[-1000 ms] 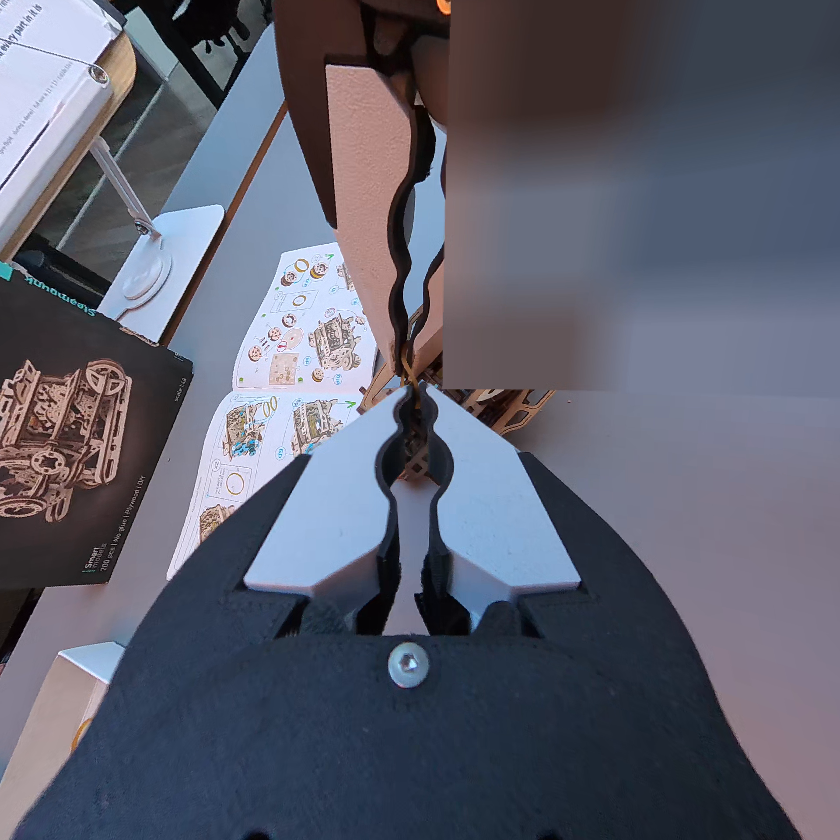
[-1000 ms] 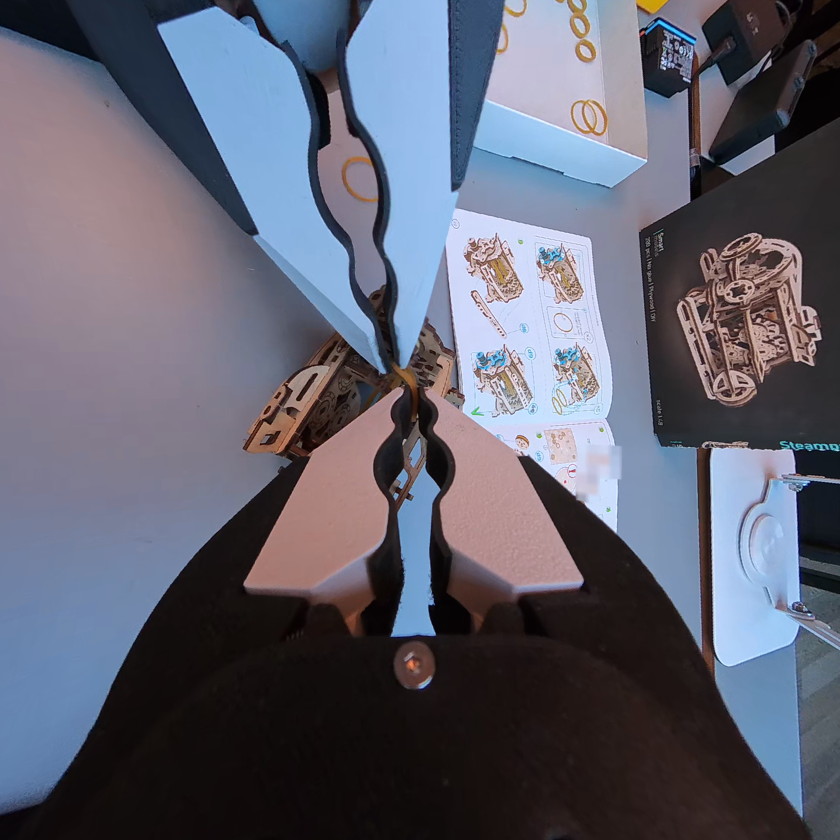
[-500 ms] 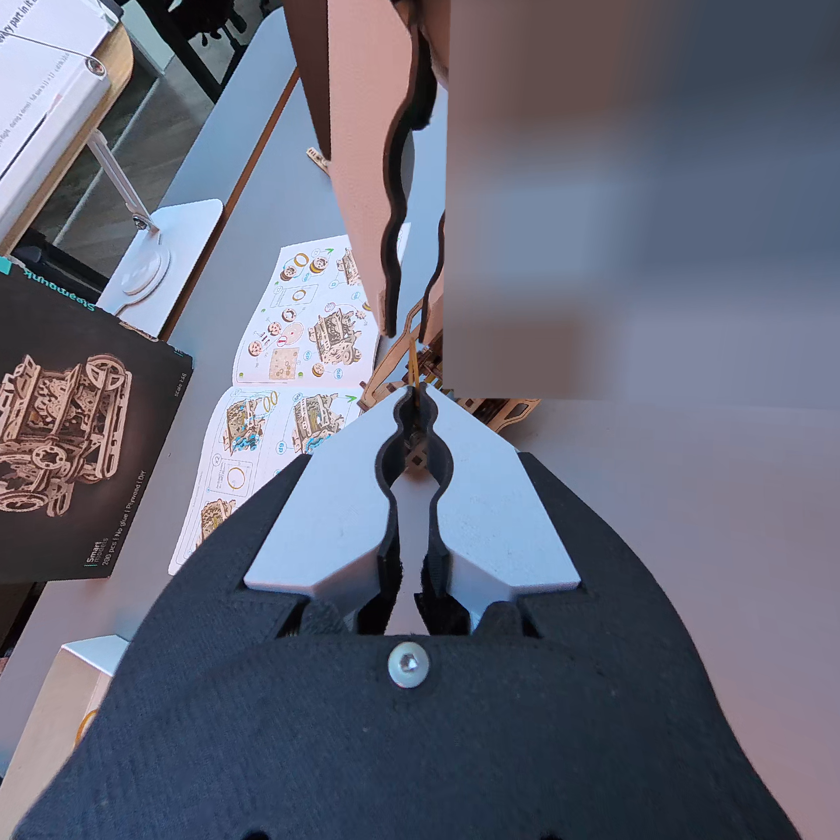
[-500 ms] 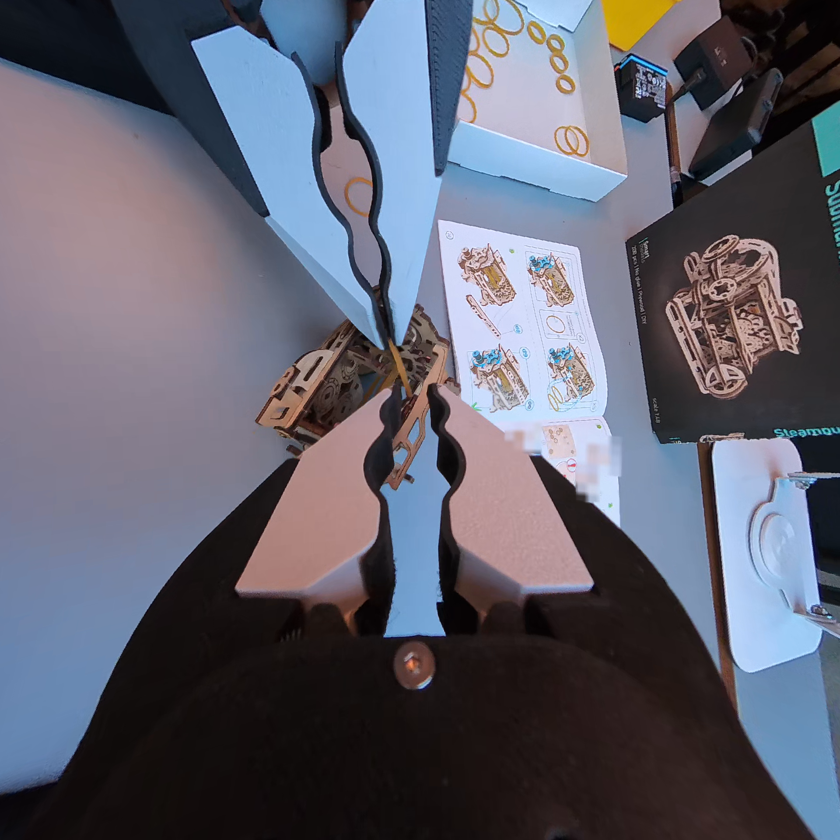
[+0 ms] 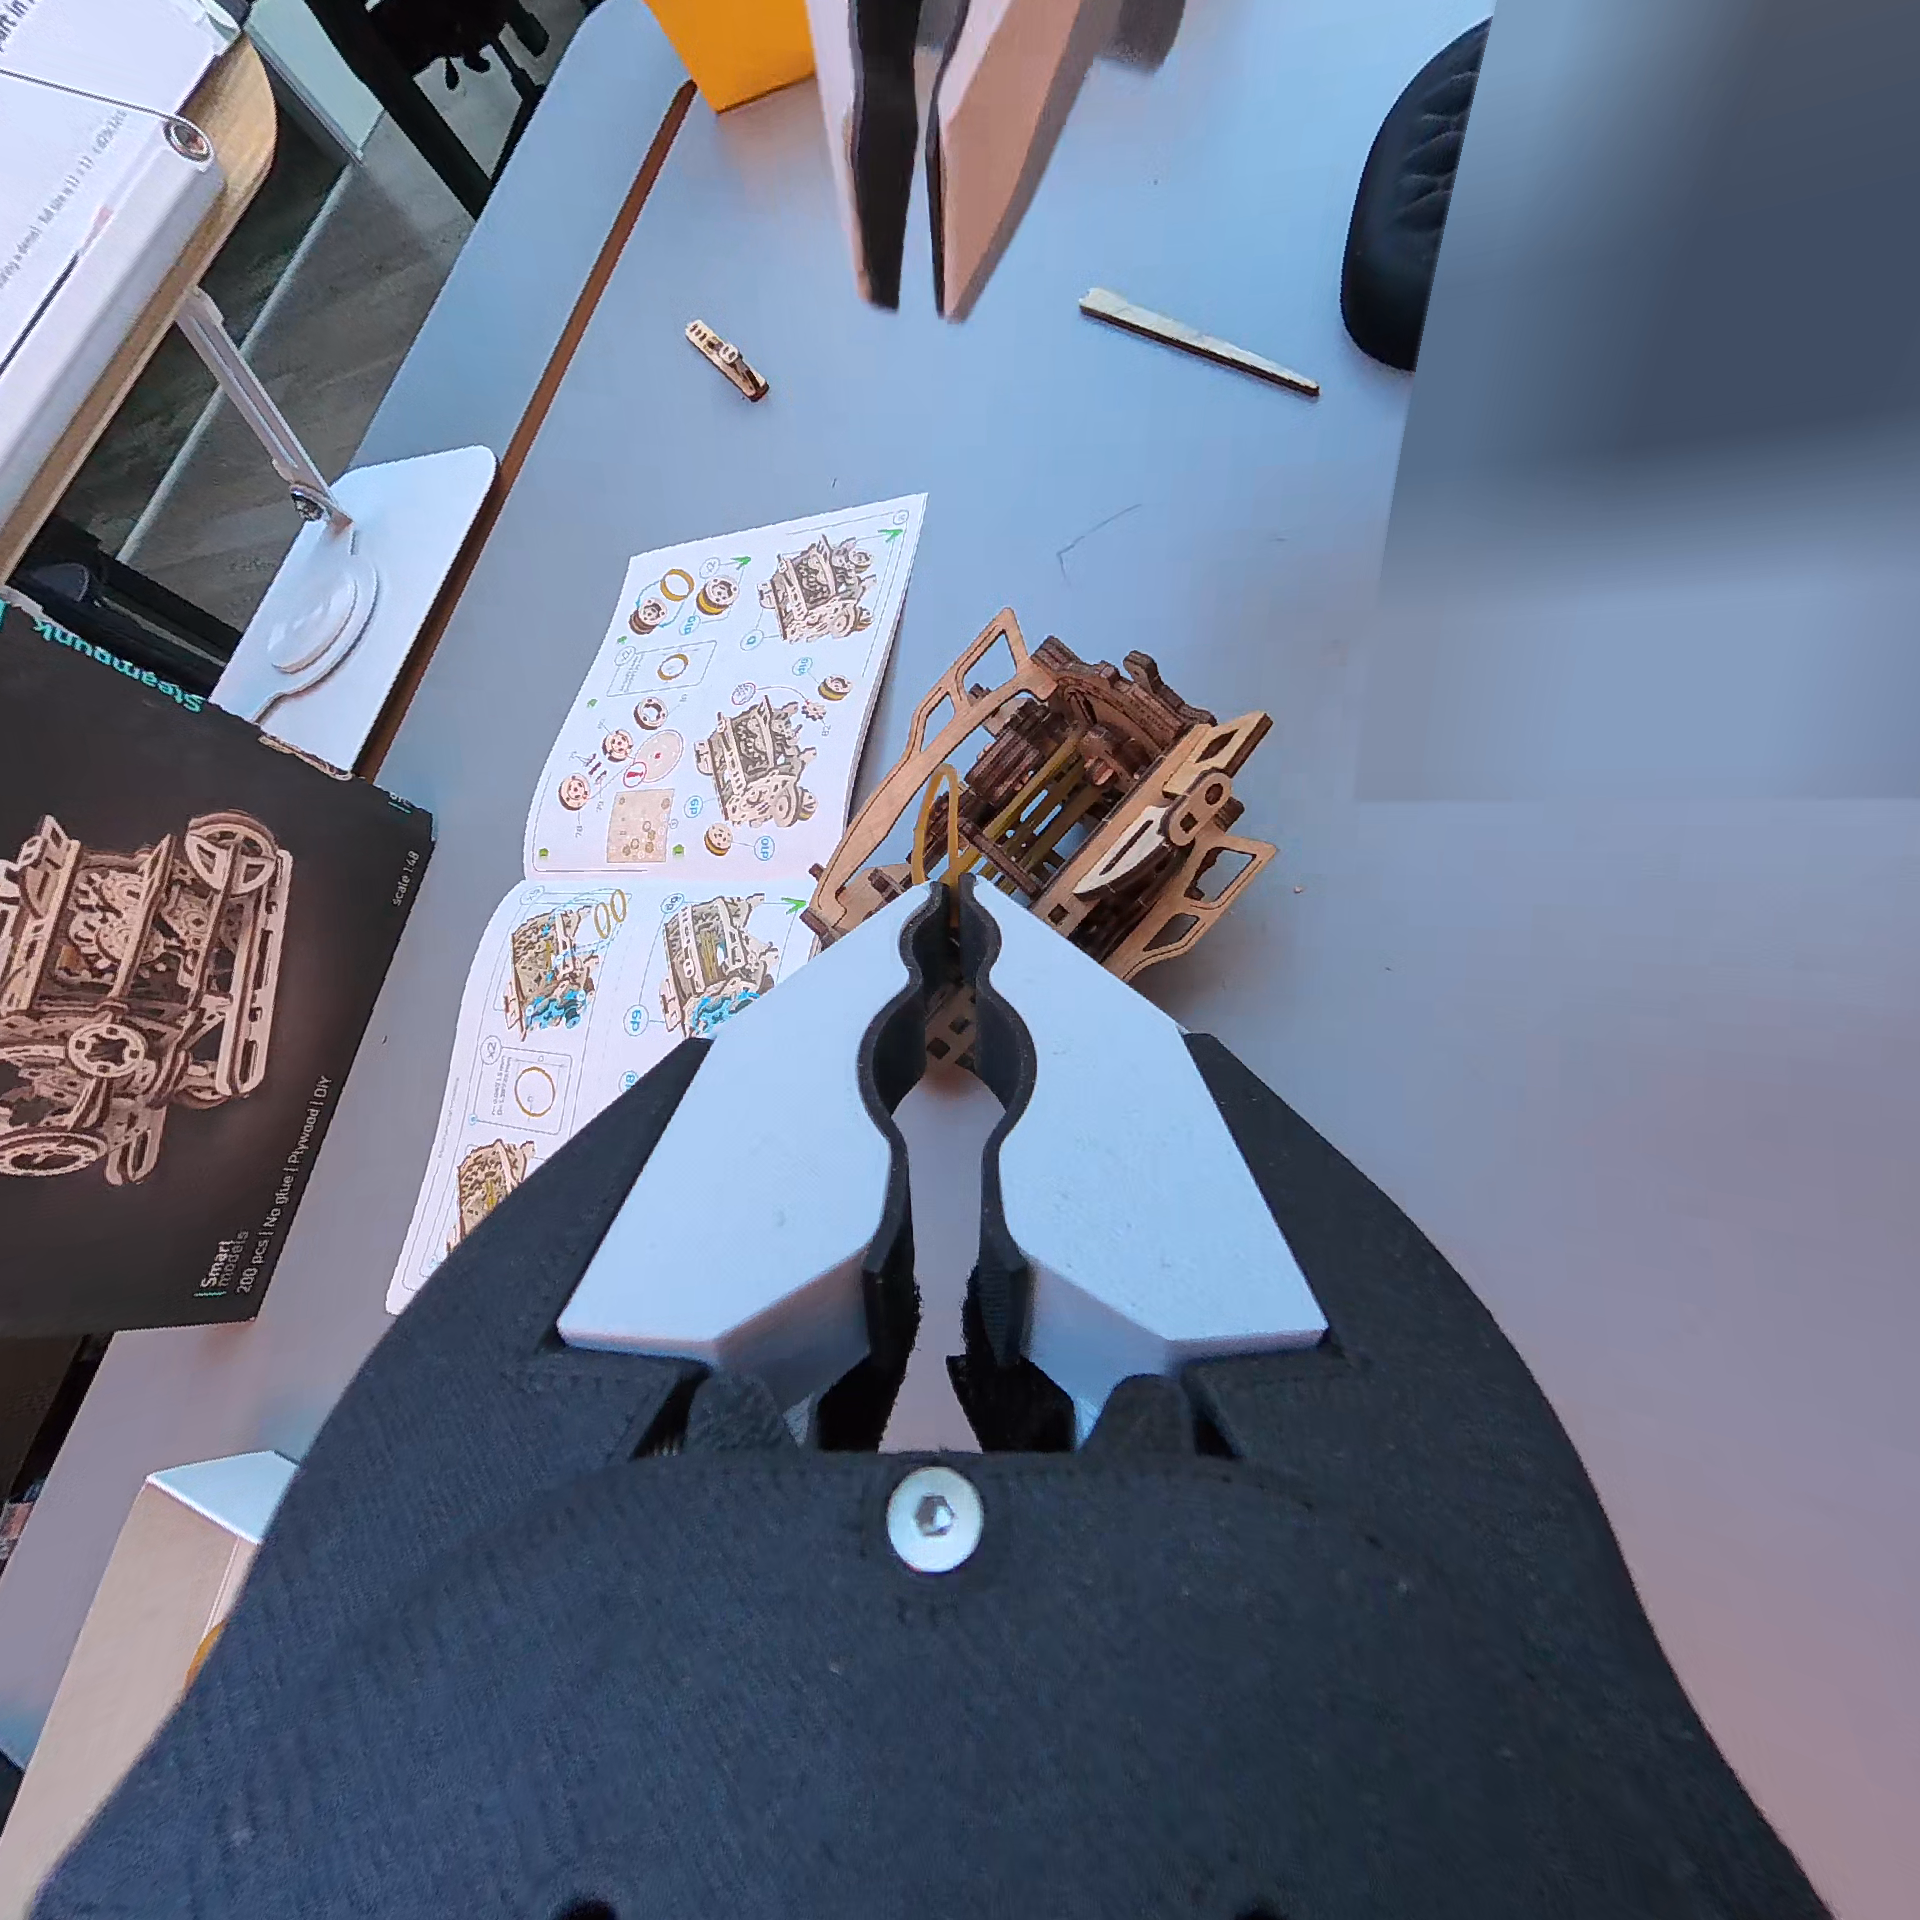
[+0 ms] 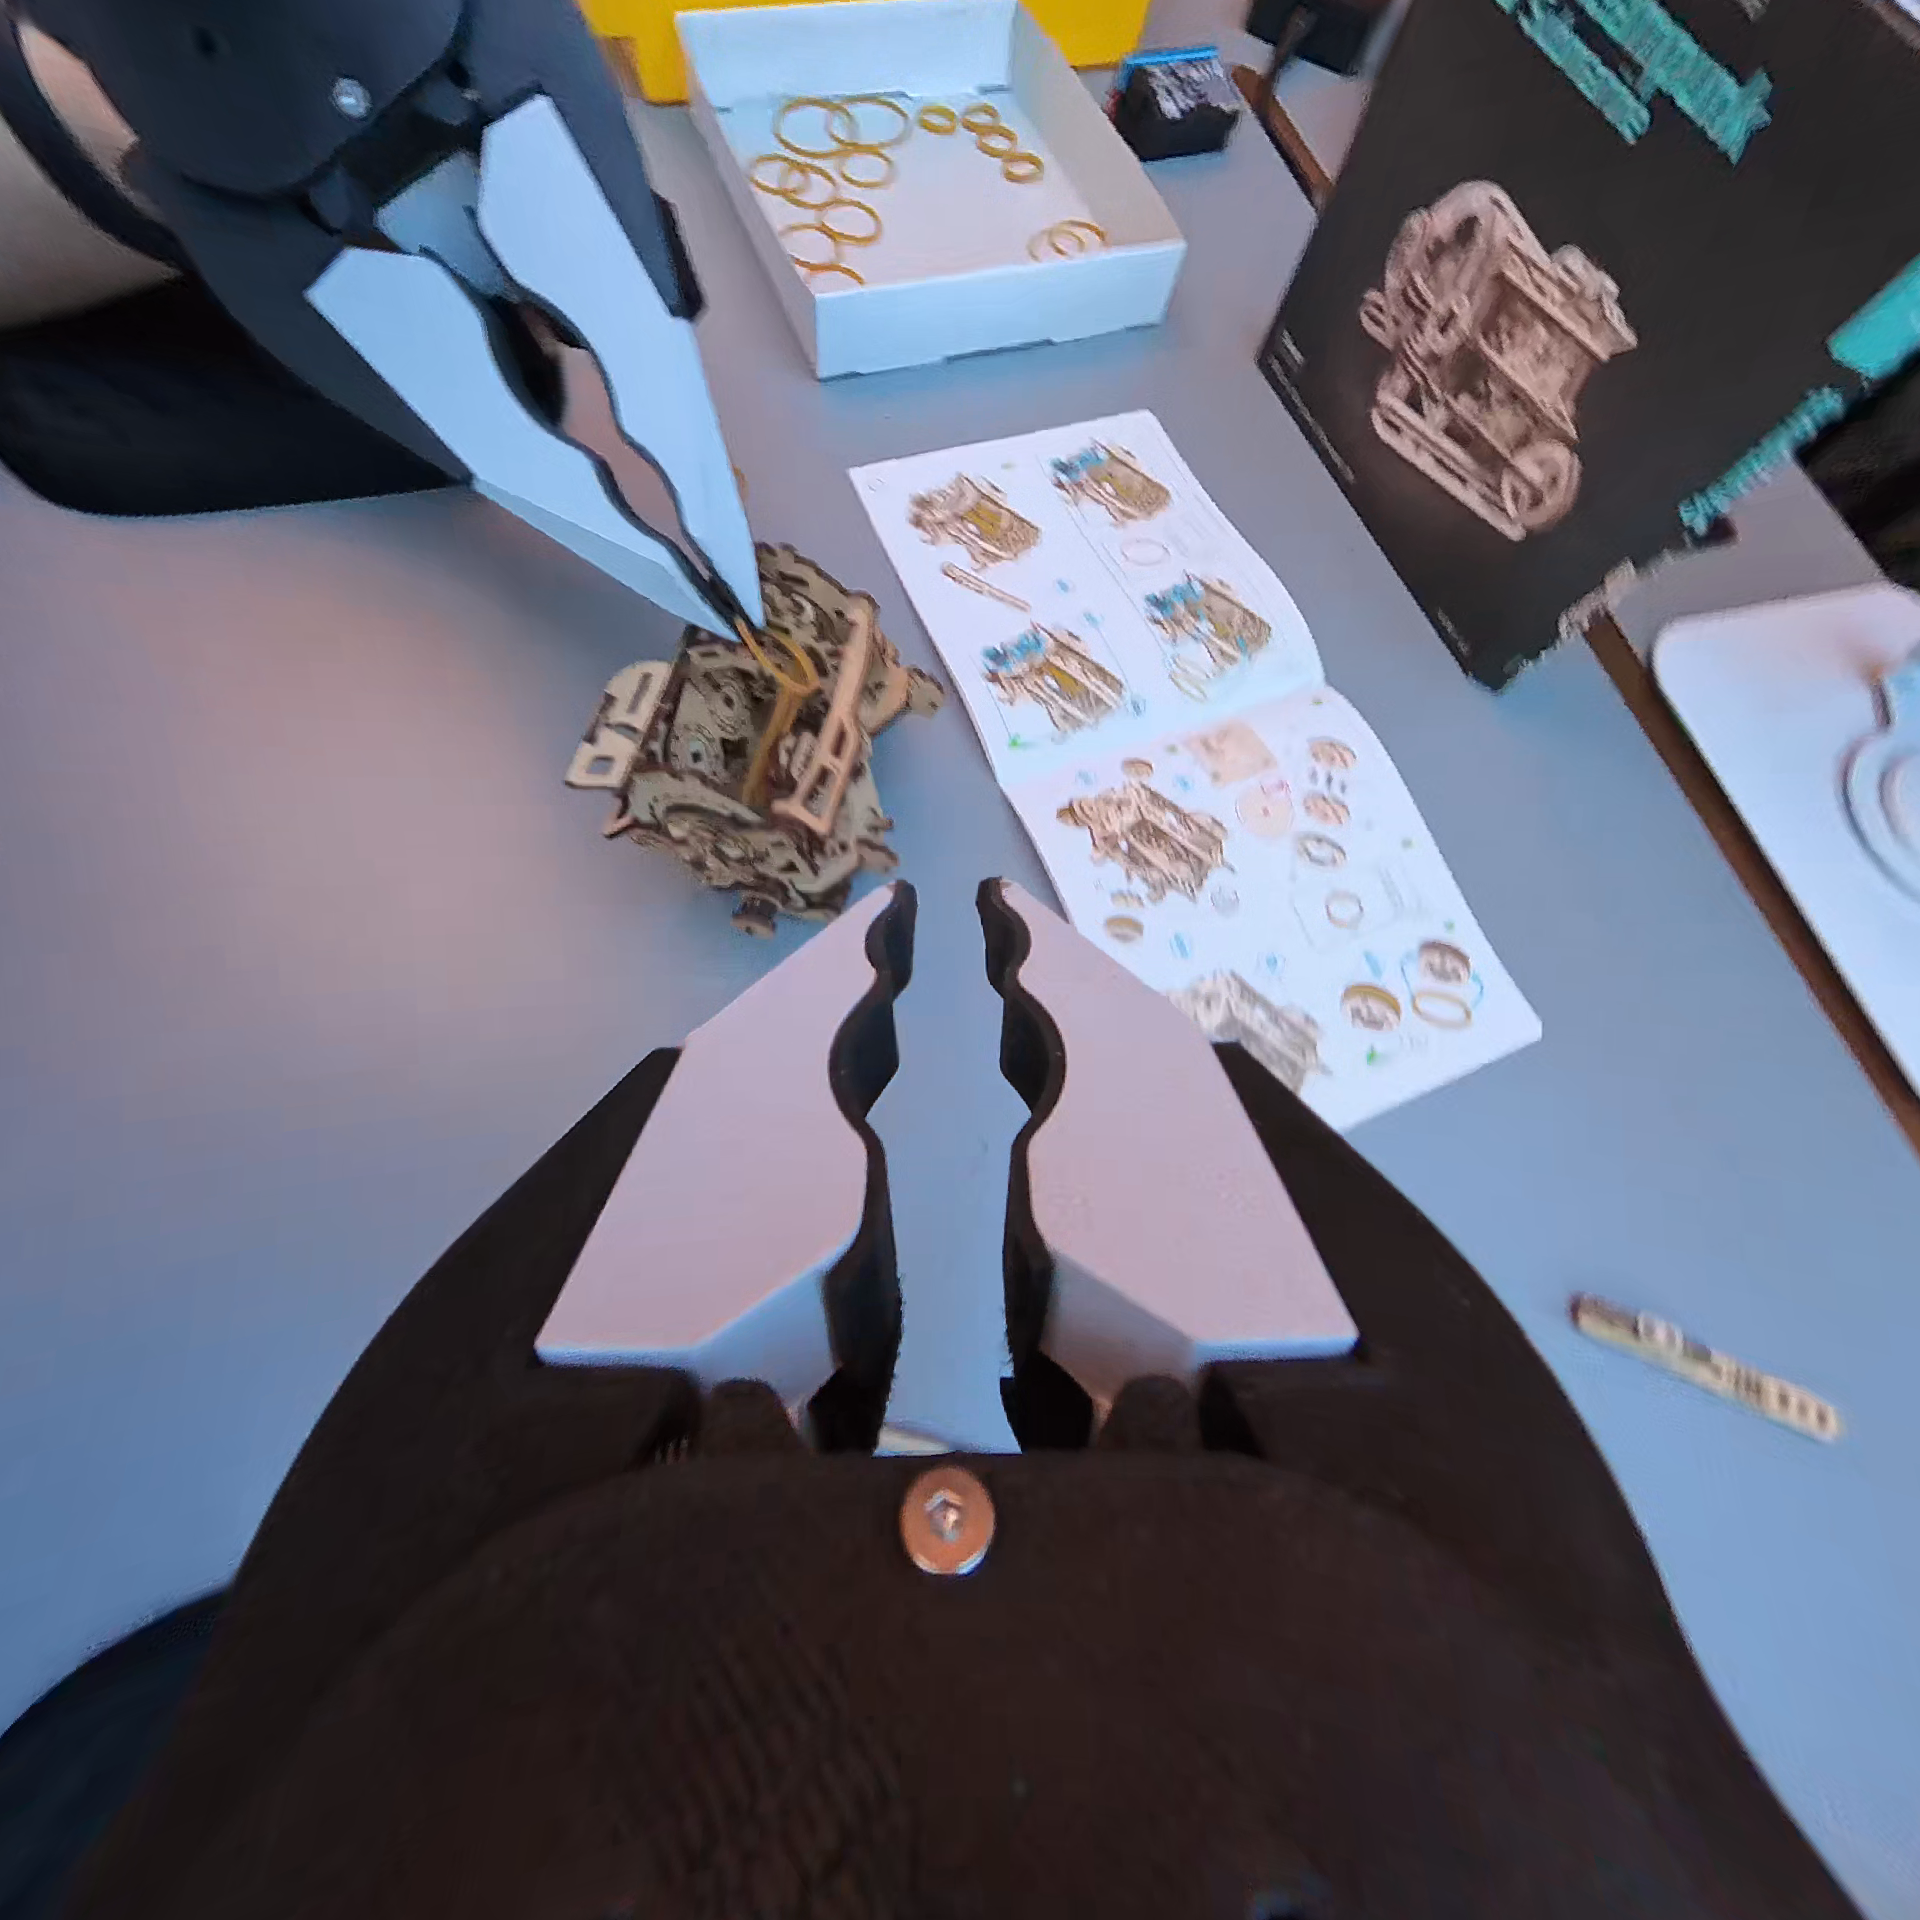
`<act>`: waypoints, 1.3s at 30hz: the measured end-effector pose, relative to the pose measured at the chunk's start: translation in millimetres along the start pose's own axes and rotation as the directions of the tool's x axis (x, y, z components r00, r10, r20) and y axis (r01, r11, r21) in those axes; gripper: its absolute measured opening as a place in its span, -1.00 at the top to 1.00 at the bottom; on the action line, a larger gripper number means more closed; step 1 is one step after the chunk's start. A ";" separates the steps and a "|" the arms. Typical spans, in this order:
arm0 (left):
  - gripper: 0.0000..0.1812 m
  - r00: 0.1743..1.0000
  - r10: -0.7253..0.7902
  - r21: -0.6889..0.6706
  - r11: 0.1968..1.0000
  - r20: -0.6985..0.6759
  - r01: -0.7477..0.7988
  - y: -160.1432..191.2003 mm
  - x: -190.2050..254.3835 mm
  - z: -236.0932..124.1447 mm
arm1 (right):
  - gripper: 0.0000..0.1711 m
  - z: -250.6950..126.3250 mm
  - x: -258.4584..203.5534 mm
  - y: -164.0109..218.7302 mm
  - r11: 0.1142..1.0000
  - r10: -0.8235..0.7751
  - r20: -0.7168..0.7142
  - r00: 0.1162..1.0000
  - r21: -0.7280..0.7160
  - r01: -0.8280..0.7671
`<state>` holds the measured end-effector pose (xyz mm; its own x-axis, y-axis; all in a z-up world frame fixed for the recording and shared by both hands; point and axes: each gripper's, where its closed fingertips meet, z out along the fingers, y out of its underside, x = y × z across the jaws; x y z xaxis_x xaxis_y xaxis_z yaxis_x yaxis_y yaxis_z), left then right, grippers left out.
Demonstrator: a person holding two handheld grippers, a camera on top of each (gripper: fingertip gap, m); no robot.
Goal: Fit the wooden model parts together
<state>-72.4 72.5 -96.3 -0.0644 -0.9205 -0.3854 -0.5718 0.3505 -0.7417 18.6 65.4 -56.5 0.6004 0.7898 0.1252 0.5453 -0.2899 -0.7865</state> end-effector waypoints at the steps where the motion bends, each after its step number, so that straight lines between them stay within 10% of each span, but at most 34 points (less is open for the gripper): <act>1: 1.00 1.000 0.002 0.001 1.000 0.000 -0.002 0.0 -0.1 0.1 | 0.86 -7.5 7.6 7.6 0.999 0.052 -0.020 0.998 -0.010 -0.052; 16: 1.00 1.000 0.008 0.003 1.000 0.006 -0.008 -0.2 -1.0 -1.2 | 0.77 -62.0 50.7 167.5 0.593 0.658 -0.246 0.712 -0.414 -0.690; 23: 1.00 1.000 0.009 0.008 1.000 0.003 -0.009 -0.2 -1.2 -0.6 | 0.66 -16.9 5.8 71.0 0.777 0.623 0.182 0.760 -0.250 -0.577; 30: 1.00 1.000 0.003 0.005 1.000 0.009 -0.003 1.1 -2.2 -1.1 | 0.79 33.9 -29.8 -13.8 0.999 0.039 0.256 0.966 0.017 -0.044; 39: 1.00 1.000 0.001 0.005 1.000 0.007 -0.001 1.2 -2.2 -0.3 | 0.89 66.9 -41.5 -24.2 0.934 -0.357 0.209 0.910 0.045 0.356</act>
<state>-73.1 74.9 -96.2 -0.0591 -0.9187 -0.3904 -0.5678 0.3526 -0.7438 -58.7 75.8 -83.1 0.2297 0.9356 0.2681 0.6966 0.0343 -0.7167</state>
